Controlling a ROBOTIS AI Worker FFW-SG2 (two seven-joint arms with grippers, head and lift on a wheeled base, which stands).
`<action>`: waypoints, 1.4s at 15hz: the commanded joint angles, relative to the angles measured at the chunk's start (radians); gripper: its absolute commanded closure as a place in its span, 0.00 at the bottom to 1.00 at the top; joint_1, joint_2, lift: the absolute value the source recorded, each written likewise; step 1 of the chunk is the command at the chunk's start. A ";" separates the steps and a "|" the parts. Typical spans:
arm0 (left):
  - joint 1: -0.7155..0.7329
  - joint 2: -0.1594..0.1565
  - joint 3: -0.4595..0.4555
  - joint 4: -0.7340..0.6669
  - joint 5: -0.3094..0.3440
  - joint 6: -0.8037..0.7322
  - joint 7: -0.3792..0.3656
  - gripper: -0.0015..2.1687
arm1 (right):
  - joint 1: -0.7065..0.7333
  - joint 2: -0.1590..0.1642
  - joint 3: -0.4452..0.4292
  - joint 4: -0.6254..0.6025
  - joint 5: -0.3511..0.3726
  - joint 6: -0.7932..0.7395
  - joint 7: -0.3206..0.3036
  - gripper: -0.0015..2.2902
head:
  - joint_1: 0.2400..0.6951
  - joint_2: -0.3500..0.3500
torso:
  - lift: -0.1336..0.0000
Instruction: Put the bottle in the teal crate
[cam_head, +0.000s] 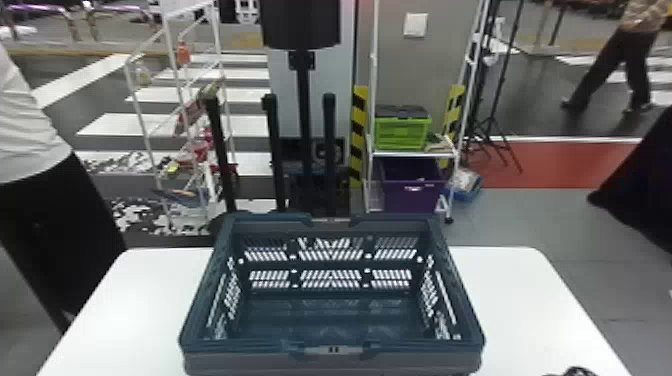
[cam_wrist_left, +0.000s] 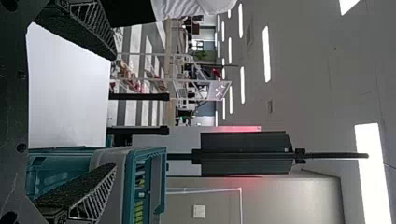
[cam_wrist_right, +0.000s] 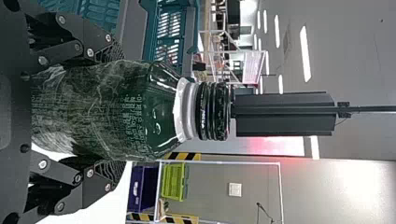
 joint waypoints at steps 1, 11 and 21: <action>0.005 -0.003 0.000 0.000 -0.001 -0.008 -0.002 0.03 | 0.003 0.001 0.000 0.000 -0.008 -0.007 0.000 0.97 | 0.57 0.50 | 1.00; 0.008 -0.010 0.000 0.006 -0.004 -0.014 -0.002 0.03 | 0.006 0.001 -0.004 0.002 -0.013 -0.007 0.000 0.97 | 0.57 0.50 | 1.00; 0.004 -0.007 0.003 0.013 -0.003 -0.011 -0.005 0.03 | -0.115 0.001 -0.044 -0.161 0.000 0.315 0.066 0.97 | 0.57 0.50 | 1.00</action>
